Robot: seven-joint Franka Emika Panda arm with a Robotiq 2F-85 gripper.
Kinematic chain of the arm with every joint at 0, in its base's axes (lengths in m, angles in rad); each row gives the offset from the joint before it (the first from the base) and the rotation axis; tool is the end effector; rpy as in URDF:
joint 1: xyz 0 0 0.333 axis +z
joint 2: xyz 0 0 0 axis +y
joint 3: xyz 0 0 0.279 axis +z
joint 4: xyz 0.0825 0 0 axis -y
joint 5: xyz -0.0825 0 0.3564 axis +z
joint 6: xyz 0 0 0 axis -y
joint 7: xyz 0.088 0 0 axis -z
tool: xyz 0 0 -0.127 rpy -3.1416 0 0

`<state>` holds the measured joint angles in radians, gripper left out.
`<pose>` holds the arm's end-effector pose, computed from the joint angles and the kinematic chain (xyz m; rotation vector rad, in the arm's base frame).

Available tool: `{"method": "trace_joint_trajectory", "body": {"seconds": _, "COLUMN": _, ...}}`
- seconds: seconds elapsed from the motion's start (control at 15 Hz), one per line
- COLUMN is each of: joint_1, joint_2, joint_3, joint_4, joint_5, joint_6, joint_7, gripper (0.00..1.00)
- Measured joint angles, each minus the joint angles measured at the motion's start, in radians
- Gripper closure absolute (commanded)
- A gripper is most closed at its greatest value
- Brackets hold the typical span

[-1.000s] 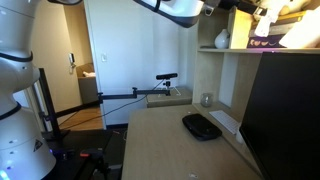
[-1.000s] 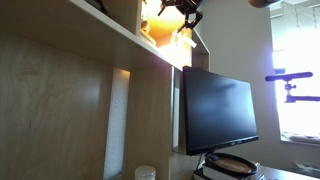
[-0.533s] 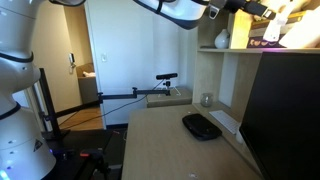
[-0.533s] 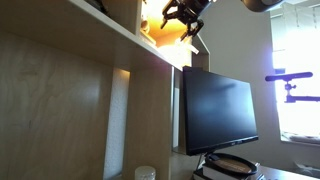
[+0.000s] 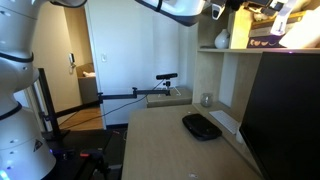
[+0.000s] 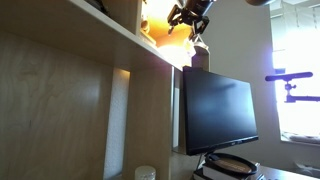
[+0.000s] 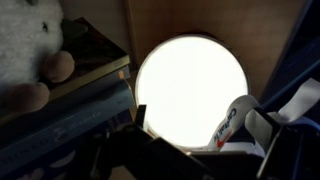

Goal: Put the white object on the middle shelf

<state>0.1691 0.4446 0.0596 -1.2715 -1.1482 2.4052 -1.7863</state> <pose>0.6970 0.1335 0.5490 0.5115 1.9223 -0.3018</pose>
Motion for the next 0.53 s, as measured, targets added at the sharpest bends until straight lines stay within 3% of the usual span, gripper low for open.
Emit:
{"method": "trace_joint_trajectory", "body": {"seconds": 0.27, "joint_1": -0.002, "joint_2": 0.005, "joint_3": 0.003, "joint_4": 0.001, "joint_5": -0.003, "joint_6": 0.024, "joint_7": 0.0, "gripper": 0.0}}
{"method": "trace_joint_trajectory", "body": {"seconds": 0.53, "joint_1": -0.026, "joint_2": 0.017, "joint_3": 0.027, "joint_4": 0.001, "joint_5": 0.081, "joint_6": 0.192, "joint_7": -0.004, "gripper": 0.0}}
